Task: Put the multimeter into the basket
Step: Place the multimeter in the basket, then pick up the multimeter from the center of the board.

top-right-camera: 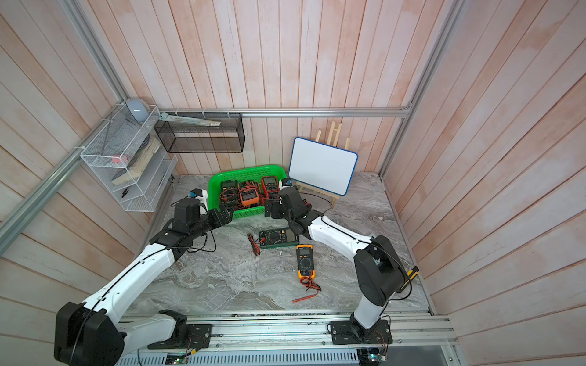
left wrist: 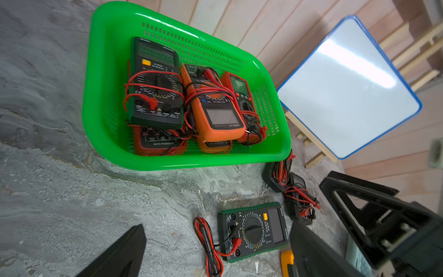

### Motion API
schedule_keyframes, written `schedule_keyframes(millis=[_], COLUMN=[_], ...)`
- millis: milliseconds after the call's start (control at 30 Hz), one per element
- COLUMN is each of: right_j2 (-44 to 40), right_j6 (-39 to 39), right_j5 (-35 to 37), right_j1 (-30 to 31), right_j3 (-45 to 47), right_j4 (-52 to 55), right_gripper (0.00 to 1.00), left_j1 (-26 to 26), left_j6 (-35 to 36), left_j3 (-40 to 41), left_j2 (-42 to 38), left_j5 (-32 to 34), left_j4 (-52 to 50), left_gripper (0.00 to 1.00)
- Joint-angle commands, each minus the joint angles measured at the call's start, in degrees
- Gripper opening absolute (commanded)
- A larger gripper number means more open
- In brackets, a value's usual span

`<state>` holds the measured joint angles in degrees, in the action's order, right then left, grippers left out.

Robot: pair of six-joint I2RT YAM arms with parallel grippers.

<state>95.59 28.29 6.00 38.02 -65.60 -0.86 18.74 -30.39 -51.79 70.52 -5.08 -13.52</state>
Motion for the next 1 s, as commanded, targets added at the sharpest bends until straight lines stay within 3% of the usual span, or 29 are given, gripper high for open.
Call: schedule_keyframes(millis=[0, 300, 500, 967], right_j2=[-2.71, -6.91, -5.46, 6.29], right_j6=[5.10, 8.60, 9.30, 9.40], right_j5=[-3.18, -7.09, -10.32, -16.68], right_j1=[-2.16, -6.18, -7.85, -7.90], right_j3=[6.91, 17.02, 18.16, 11.93], right_j4=[-3.22, -6.03, -7.76, -9.04], right_gripper=[0.98, 0.98, 0.98, 0.98], left_j1=[3.27, 10.94, 12.46, 10.02], left_j6=[7.71, 17.96, 17.94, 10.67], left_j3=[-2.16, -13.01, -19.87, -9.95], left_j2=[3.69, 20.50, 29.39, 19.29], left_j5=[1.42, -2.76, -4.78, -1.40], left_j4=[2.53, 3.09, 2.44, 8.23], left_gripper=[1.00, 1.00, 1.00, 1.00])
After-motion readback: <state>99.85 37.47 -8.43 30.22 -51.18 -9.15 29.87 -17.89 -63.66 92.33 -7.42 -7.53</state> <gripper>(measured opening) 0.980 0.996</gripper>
